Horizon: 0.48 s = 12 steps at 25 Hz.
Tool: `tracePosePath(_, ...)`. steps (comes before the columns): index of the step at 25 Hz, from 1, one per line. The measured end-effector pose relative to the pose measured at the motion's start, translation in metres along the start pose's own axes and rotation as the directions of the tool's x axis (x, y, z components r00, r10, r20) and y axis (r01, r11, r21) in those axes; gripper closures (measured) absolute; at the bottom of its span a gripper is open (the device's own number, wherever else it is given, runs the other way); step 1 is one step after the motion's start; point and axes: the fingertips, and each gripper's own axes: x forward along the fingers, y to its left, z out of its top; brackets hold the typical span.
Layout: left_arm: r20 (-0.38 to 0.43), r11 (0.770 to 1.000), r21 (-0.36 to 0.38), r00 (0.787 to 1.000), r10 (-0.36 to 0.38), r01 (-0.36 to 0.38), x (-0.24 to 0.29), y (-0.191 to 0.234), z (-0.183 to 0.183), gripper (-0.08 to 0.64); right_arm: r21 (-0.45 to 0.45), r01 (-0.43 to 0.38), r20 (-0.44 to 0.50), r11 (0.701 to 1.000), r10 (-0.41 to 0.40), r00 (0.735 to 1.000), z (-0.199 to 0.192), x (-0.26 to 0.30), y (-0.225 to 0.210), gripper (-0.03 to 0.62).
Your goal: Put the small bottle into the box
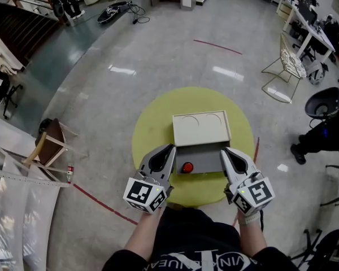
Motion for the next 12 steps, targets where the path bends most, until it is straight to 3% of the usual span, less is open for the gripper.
tracePosePath(12, 0.037, 1.000, 0.023, 0.999, 0.019, -0.020, -0.010, -0.004, 0.017, 0.538, -0.017, 0.001, 0.028, 1.000, -0.001, 1.000, 0.013, -0.011, 0.005, 0.586)
